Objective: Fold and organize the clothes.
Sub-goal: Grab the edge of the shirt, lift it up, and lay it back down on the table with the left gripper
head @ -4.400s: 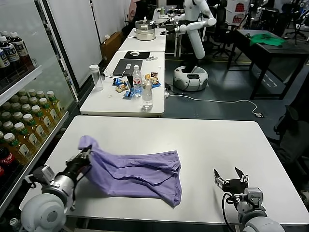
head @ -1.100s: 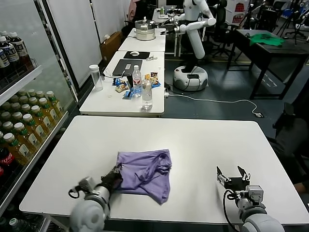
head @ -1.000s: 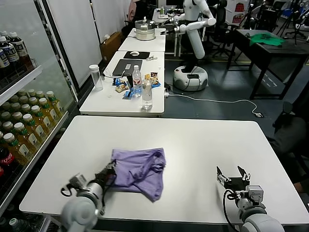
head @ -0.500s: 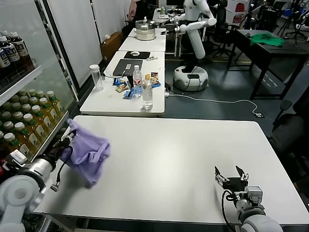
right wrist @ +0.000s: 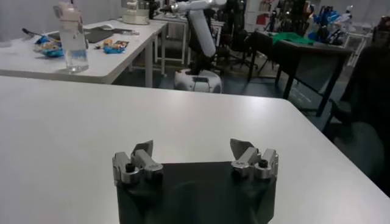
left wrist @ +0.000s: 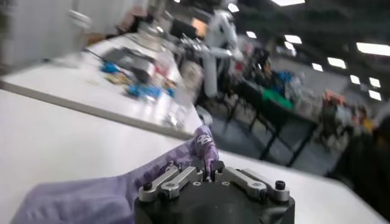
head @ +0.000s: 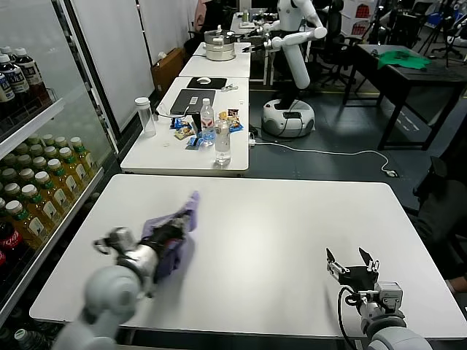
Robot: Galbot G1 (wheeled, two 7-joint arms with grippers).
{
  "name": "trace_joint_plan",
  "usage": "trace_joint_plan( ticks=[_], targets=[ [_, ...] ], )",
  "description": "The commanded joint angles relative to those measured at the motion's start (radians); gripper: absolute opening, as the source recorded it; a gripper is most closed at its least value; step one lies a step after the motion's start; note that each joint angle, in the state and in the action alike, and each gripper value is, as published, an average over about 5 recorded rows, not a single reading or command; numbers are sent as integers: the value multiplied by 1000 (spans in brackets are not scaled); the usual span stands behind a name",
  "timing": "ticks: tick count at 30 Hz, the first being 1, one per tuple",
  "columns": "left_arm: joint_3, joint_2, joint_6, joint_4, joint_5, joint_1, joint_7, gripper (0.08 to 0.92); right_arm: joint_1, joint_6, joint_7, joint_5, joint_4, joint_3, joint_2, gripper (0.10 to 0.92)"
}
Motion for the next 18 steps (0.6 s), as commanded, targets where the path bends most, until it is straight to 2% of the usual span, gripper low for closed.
trace_joint_plan(
  ticks=[1, 4, 7, 14, 18],
  targets=[
    [441, -194, 12, 191, 432, -175, -17, 135, 0, 2, -1, 12, 8, 14, -11, 823],
    [467, -214, 9, 214, 442, -197, -8, 137, 6, 0, -2, 25, 10, 21, -22, 823],
    [477, -216, -23, 191, 453, -186, 19, 177, 16, -2, -3, 37, 12, 22, -33, 823],
    [480, -160, -141, 41, 446, -59, 34, 376, 52, -3, -1, 47, 6, -13, -35, 823],
    [354, -139, -147, -66, 423, 45, 26, 489, 99, -4, 6, 47, -14, -89, -13, 823]
  ],
)
